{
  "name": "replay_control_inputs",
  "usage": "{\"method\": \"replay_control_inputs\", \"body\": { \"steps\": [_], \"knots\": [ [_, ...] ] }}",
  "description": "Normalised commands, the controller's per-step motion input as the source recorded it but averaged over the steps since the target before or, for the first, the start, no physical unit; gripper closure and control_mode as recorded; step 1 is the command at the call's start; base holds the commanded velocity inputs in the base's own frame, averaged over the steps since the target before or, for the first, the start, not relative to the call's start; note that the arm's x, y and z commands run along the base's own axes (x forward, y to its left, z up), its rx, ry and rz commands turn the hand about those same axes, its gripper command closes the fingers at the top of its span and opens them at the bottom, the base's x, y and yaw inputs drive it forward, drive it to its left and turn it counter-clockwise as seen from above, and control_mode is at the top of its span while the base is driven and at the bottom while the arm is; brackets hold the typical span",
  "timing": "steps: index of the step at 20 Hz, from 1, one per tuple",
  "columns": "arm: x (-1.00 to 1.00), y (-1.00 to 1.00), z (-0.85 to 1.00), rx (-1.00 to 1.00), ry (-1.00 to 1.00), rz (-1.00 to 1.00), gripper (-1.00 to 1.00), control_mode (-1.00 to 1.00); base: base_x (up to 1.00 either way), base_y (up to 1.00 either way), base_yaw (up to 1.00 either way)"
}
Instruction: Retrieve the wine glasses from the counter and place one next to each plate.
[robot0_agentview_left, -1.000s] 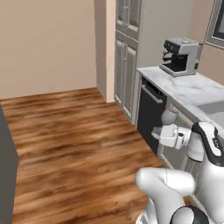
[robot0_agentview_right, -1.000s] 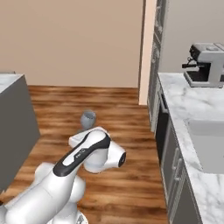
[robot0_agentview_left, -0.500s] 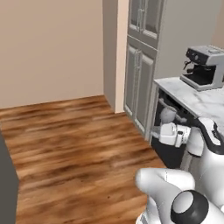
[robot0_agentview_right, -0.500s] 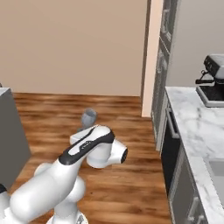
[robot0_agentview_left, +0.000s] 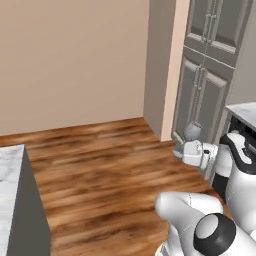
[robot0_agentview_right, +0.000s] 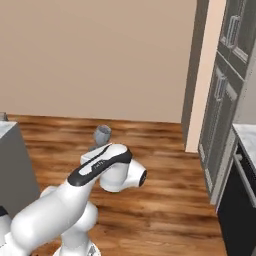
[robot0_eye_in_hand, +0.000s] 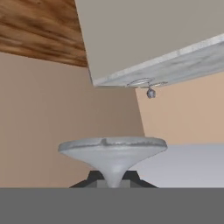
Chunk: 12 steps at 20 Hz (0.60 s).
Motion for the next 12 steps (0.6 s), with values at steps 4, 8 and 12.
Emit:
{"method": "replay_control_inputs", "body": {
  "steps": [4, 8, 12],
  "knots": [
    [0.0, 0.0, 0.0, 0.0, 0.0, 0.0, 1.0, 1.0, 1.0, 0.6, 0.09],
    [0.0, 0.0, 0.0, 0.0, 0.0, 0.0, 1.0, 1.0, 1.0, 0.42, 0.12],
    [0.0, 0.0, 0.0, 0.0, 0.0, 0.0, 1.0, 1.0, 1.0, 0.25, 0.23]
  ]
}}
